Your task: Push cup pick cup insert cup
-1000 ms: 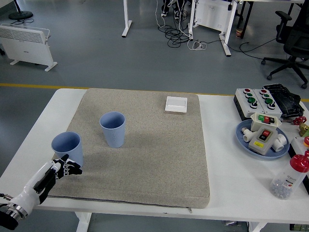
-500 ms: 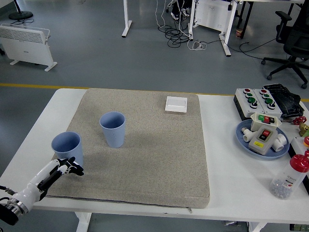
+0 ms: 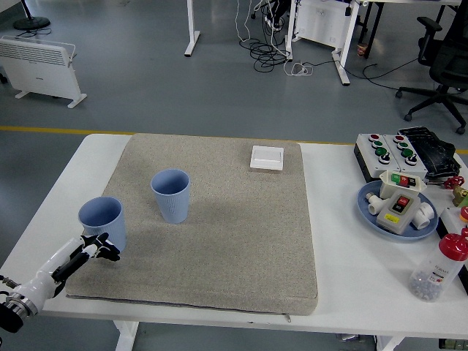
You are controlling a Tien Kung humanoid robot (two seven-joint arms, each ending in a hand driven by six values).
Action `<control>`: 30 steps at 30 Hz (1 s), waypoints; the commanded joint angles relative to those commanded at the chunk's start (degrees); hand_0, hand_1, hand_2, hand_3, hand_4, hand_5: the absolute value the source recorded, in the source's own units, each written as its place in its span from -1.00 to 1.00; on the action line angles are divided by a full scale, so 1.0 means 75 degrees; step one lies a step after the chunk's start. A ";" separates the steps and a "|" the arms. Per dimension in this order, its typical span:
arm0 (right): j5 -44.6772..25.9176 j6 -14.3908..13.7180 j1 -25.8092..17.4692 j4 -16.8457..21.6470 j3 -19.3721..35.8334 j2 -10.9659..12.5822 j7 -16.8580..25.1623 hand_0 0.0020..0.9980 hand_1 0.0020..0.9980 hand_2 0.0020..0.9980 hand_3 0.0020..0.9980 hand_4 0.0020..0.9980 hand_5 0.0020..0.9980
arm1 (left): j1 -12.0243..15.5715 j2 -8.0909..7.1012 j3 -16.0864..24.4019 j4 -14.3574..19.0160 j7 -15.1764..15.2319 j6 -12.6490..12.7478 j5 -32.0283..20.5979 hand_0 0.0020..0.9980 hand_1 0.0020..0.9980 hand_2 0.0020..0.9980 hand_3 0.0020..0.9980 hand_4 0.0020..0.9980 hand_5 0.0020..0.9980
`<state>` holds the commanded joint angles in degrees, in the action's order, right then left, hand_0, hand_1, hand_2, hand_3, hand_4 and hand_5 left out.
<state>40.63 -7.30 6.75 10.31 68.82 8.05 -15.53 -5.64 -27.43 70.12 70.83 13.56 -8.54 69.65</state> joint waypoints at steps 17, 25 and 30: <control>-0.0026 0.0001 0.0005 0.0000 -0.0011 -0.0010 0.0000 0.45 0.30 0.29 0.15 -0.77 -0.06 | -0.0705 -0.0051 -0.0311 -0.0535 0.0073 0.0029 0.0093 0.44 0.15 0.01 -0.05 0.16 1.00; -0.0026 0.0002 0.0003 0.0000 -0.0021 -0.0024 -0.0004 0.45 0.30 0.29 0.15 -0.77 -0.07 | -0.1294 0.0001 -0.0676 -0.0964 0.0093 0.0005 -0.0002 0.45 0.15 0.02 -0.05 0.16 1.00; -0.0033 0.0002 0.0002 0.0000 -0.0035 -0.0028 -0.0007 0.45 0.30 0.29 0.15 -0.76 -0.06 | -0.1544 0.0025 -0.0846 -0.1189 0.0144 0.0001 -0.0078 0.47 0.15 0.02 -0.05 0.16 1.00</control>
<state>40.39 -7.28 6.76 10.31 68.55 7.84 -15.58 -17.22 -27.24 63.78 61.91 14.65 -8.53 69.07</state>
